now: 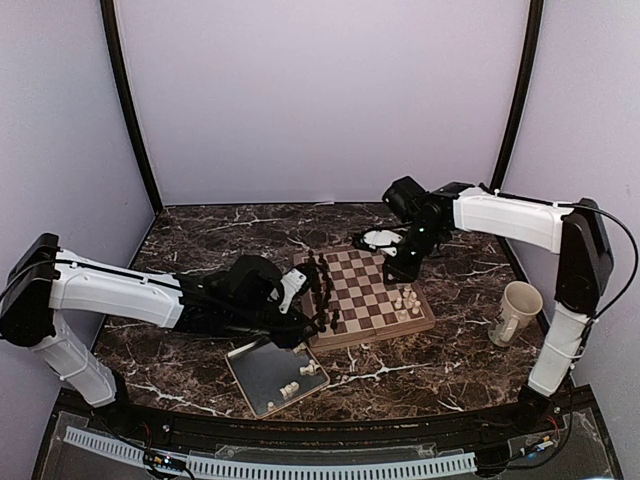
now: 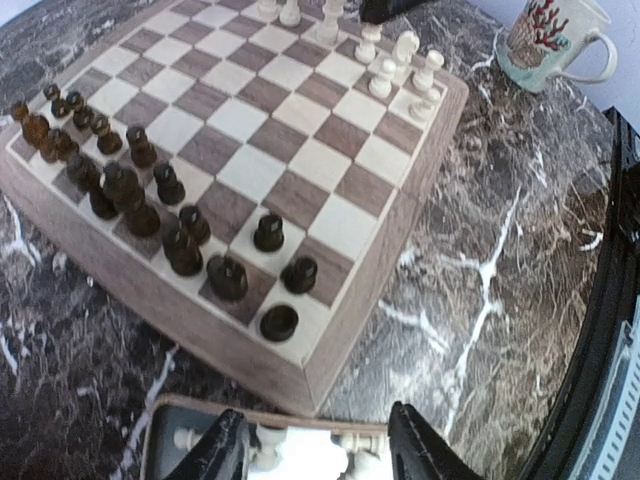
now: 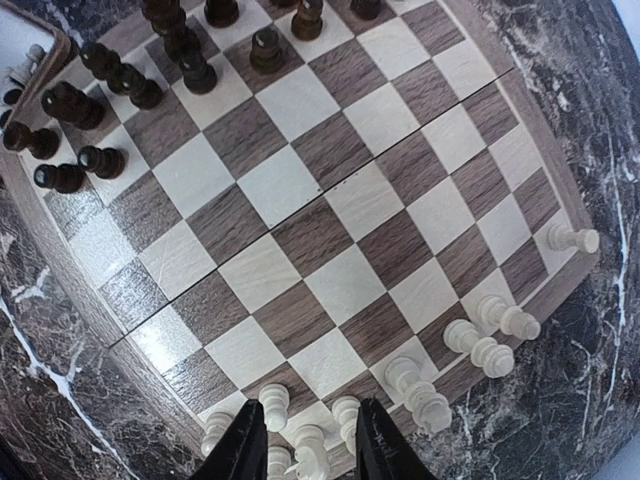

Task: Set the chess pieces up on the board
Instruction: Adjust the pawn at b2, then pick up the knight from the storage box.

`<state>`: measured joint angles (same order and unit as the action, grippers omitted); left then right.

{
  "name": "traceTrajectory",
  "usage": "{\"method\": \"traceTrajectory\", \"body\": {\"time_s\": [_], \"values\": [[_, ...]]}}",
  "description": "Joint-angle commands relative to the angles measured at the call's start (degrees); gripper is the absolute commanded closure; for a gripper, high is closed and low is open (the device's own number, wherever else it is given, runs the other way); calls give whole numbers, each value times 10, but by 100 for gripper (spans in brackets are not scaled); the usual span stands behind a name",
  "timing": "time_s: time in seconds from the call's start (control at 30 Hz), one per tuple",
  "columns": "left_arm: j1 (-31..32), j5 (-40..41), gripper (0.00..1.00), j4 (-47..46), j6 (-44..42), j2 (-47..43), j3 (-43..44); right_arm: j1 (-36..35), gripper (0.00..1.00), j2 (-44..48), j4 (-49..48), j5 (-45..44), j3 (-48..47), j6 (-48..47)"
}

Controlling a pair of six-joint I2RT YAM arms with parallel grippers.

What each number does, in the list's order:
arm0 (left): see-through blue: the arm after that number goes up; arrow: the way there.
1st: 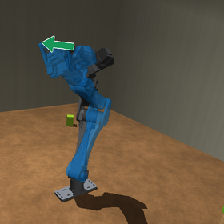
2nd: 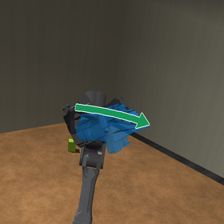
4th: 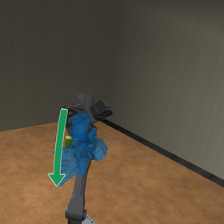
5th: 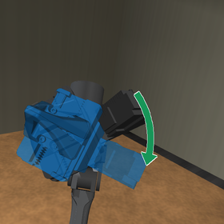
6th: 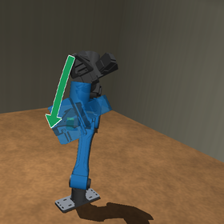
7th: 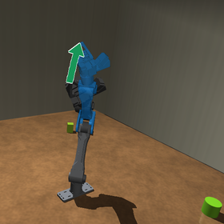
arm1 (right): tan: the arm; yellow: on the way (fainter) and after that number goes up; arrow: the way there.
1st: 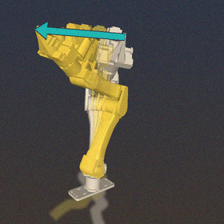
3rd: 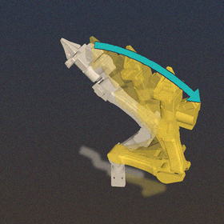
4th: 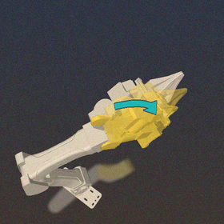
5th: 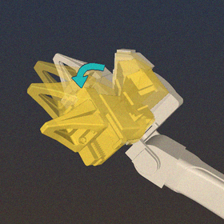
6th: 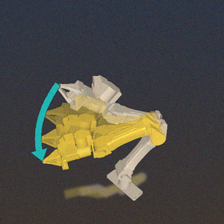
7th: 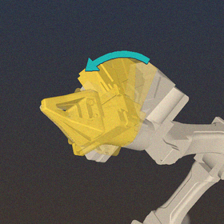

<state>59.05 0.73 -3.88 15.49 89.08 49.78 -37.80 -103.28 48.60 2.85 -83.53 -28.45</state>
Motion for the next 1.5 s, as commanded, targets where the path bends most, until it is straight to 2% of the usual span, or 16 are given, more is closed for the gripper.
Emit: {"method": "traceTrajectory", "body": {"time_s": [0.0, 0.13, 0.27, 0.6, 0.77, 0.97, 1.1, 1.2, 1.33, 1.47], "values": [[5, -57, 51, 164, 21, -53, -9, -5, 67, 37, -14, 17, -17, 14], [23, -81, 50, 267, 31, -52, 7, -5, 67, 52, -26, 20, -17, 18], [48, -79, 52, 327, 36, -17, 26, -5, 67, 60, -26, 16, -17, 19], [89, -64, 53, 356, 41, 59, 62, -4, 66, 87, -43, 12, 15, 22], [93, -28, 60, 376, 41, 79, 76, -3, 66, 94, -47, 13, 21, 22], [96, -34, 68, 364, 28, 93, 82, -2, 66, 91, -52, 13, 24, 21], [97, -41, 80, 351, 18, 96, 79, 4, 66, 91, -50, 22, 20, 24], [97, -26, 88, 358, 11, 89, 81, 16, 67, 93, -43, 44, 7, 31], [97, 22, 89, 355, -11, 32, 75, 40, 64, 94, -33, 115, -23, 54], [95, 52, 89, 270, -38, -32, 59, 57, 61, 73, -9, 227, -67, 84]]}}
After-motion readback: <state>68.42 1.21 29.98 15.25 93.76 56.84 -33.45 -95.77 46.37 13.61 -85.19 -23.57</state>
